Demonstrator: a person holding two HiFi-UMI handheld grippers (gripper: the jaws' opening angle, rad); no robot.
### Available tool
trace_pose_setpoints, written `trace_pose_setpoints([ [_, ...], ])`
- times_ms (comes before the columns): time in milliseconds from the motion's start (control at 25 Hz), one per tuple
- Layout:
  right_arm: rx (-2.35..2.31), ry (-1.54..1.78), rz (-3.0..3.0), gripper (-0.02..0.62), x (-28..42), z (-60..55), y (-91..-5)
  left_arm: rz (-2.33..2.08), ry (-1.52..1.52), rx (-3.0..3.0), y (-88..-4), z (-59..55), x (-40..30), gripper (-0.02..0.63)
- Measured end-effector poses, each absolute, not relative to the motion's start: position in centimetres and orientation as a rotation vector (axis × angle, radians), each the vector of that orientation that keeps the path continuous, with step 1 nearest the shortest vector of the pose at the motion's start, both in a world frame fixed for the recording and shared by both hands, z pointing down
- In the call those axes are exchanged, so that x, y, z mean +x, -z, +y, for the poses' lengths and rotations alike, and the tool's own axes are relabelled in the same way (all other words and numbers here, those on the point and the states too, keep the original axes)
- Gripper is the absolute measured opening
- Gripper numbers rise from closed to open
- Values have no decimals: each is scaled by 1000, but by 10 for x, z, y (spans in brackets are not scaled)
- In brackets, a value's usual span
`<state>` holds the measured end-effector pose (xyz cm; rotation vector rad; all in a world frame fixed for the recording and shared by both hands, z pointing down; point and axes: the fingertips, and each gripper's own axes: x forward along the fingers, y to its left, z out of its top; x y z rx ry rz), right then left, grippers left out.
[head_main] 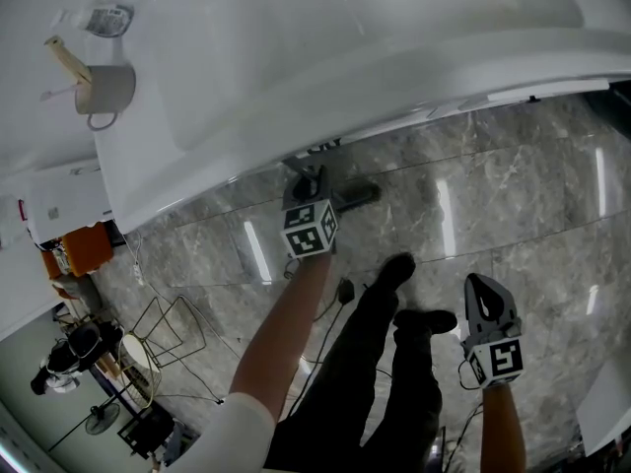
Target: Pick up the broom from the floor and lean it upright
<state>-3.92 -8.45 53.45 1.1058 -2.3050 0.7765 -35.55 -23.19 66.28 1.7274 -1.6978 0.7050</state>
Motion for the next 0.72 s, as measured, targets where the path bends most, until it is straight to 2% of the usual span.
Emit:
trace_pose_setpoints([
  [120,1107,-790,-2301,2,-38,-83,-540,-1612,-759,1772,-667,-234,-349,72],
  [720,1068,-772,-2323,2,-41,-85,-525,-1244,-955,1730,-664,-163,-330,69],
])
